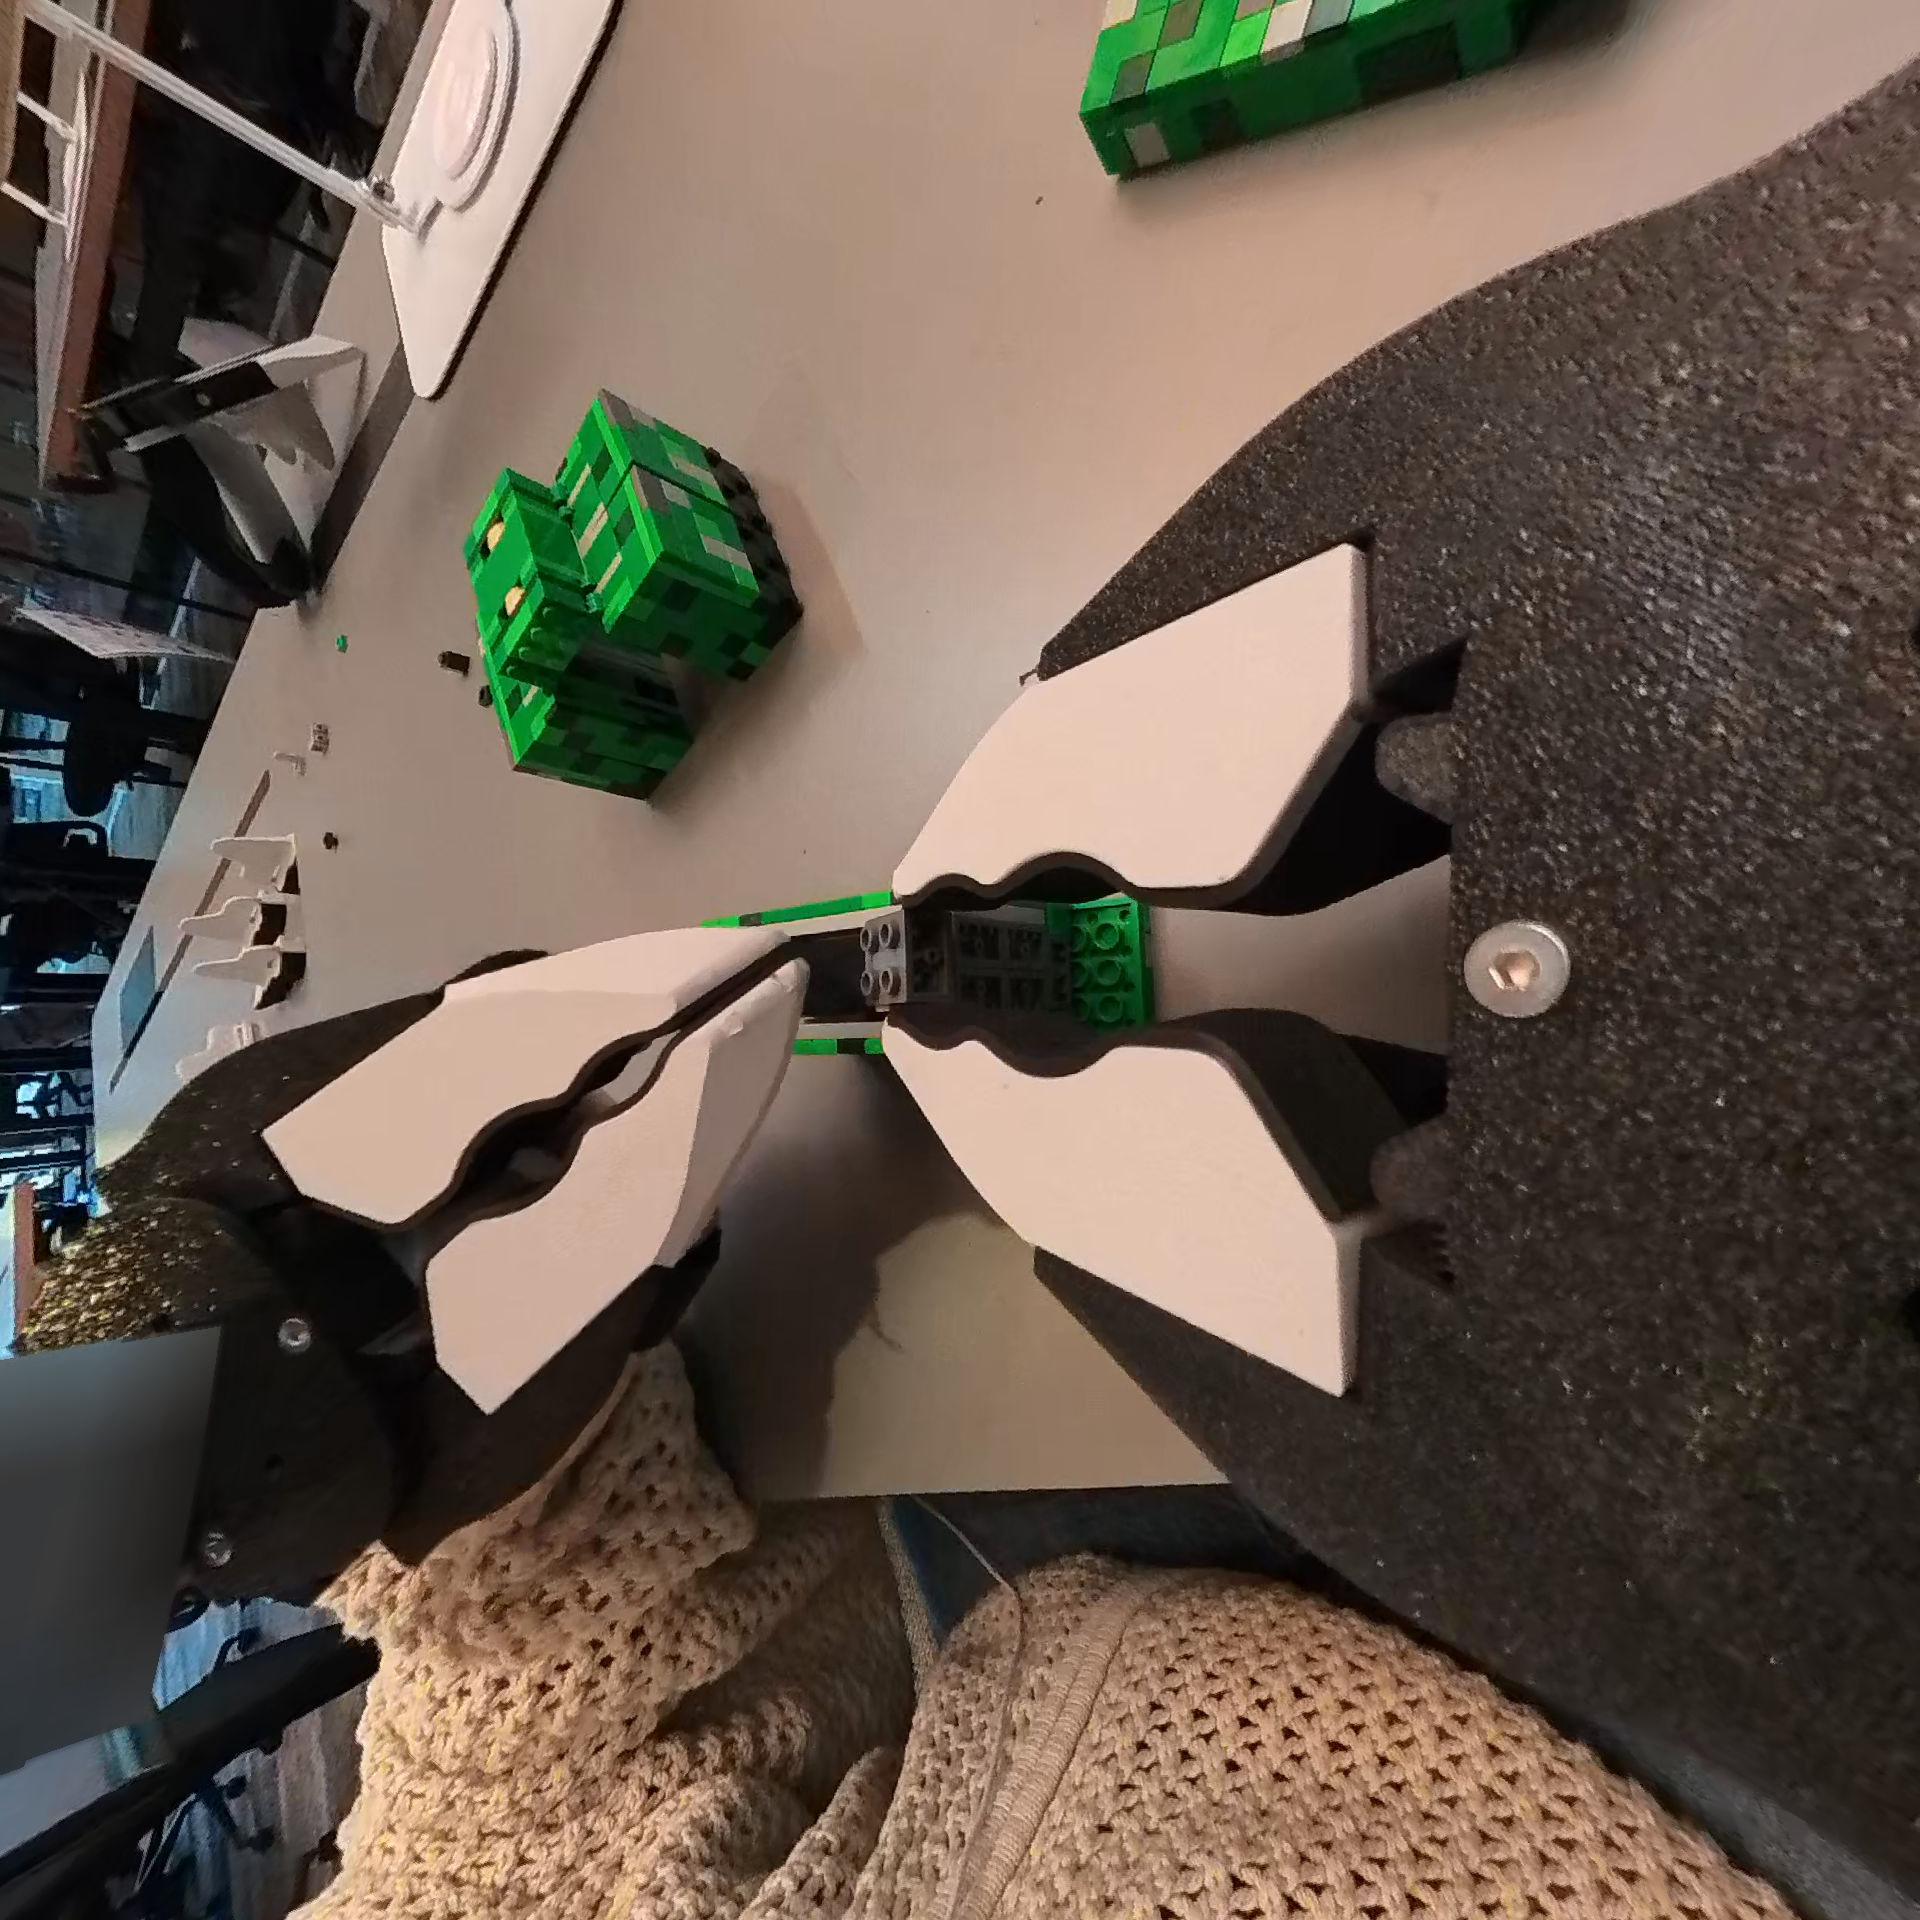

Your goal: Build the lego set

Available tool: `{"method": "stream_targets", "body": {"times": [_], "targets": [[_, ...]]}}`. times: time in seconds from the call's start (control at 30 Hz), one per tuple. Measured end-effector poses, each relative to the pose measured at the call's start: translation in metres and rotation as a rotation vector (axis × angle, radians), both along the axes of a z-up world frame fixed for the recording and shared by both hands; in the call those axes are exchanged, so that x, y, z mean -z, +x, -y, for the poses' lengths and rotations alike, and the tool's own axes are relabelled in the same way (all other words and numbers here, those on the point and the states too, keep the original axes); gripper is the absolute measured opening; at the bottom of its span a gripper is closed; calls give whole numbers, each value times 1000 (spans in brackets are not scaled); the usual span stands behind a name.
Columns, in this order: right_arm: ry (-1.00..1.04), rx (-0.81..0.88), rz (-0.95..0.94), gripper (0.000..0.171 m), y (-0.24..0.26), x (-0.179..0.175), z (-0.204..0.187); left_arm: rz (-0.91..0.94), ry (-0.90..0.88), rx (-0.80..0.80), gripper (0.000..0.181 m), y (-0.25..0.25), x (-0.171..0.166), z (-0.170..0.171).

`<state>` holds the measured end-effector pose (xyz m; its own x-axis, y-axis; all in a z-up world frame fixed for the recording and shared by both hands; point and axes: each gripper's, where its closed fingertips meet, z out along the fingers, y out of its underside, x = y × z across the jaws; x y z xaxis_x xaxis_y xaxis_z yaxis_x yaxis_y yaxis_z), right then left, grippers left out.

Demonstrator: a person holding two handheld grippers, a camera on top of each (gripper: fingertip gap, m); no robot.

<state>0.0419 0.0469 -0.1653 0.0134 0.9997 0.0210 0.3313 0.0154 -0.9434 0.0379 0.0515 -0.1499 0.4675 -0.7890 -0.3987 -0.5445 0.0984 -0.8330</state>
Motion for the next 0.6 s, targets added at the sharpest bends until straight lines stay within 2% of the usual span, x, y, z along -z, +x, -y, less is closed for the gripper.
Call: {"method": "stream_targets", "body": {"times": [0.2, 0.37, 0.6], "targets": [[-11, -11, 2, 18, 1, 0, 0, -30, 3, 16, 0, 7, 3, 1], [20, -16, 5, 18, 1, 0, 1, -81, 46, -33, 0, 3, 3, -3], [59, -19, 7, 21, 15, -1, -5, -5, 1, -128, 0, -11, -5, 8]]}}
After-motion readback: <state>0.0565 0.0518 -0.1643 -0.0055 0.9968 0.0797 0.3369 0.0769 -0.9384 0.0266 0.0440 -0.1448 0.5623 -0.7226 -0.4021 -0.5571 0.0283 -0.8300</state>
